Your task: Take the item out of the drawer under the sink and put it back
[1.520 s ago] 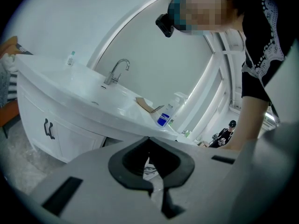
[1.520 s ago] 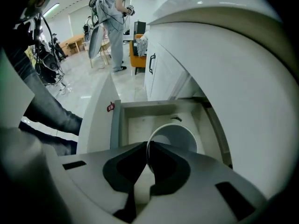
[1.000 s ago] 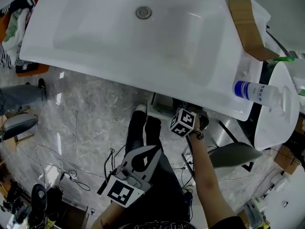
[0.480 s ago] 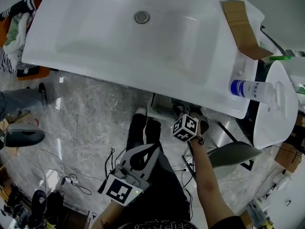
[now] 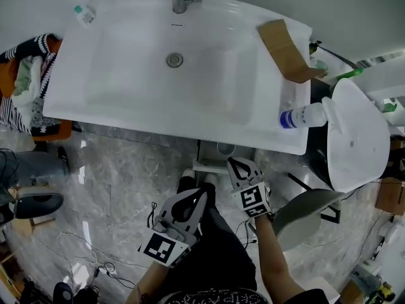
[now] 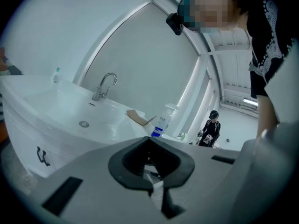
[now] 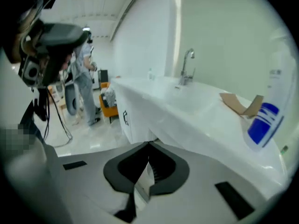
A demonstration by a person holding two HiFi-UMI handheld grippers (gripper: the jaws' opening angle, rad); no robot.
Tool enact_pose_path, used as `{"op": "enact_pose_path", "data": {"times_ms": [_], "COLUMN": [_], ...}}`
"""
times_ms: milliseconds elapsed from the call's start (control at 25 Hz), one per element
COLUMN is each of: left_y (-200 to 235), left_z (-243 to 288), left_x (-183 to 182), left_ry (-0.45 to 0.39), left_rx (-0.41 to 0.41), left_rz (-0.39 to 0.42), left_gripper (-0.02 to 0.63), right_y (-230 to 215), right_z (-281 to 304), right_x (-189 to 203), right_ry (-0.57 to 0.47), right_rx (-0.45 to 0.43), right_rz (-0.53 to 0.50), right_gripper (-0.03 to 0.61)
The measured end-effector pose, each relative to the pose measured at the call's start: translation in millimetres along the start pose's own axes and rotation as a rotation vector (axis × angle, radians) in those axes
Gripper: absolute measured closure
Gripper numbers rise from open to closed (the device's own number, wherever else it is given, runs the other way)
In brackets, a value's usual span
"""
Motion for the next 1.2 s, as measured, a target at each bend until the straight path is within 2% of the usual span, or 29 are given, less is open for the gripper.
{"op": "enact_pose_path", "data": {"times_ms": [160, 360, 640, 840, 960, 1200], "left_y": [-10, -19, -32, -37, -40, -46], "left_z": [1, 4, -5, -17, -23, -35], "left_x": [-19, -41, -57, -64, -69, -68], "left_ry": [-0.003, -0.024, -0.041, -0.054, -0.075, -0.085], "left_rx": [0.051, 0.103, 0.143, 0.159, 0.153, 0.152], "left_rz": [0.067, 0.132, 0.175, 0.223, 0.228, 0.244], "left_gripper": [0.614, 0.614, 0.614, 0.614, 0.614, 0.614], "right_y": [2, 2, 20, 37, 43, 59], "right_z": [-48, -98, -159, -189, -201, -217], "right_x": [-18, -31, -41, -52, -60, -67], "right_ry": [-0.174, -0.332, -0.475, -0.521, -0.584, -0.605], "right_rx": [0.058, 0.144, 0.213, 0.254, 0.267, 0.275], "right_rz": [0.168, 0.301, 0.377, 0.373, 0.377, 0.365], "right_gripper": [0.56, 0.56, 0.561, 0.56, 0.56, 0.561]}}
Point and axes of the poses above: the fingertips, and each gripper's own axes: z forward along the fingers, y to its left, x out of its underside, the point moved 10 cm from there along -z, backward along the fingers, and after that the axes turned 3 degrees about y, right-handed, at the moved point
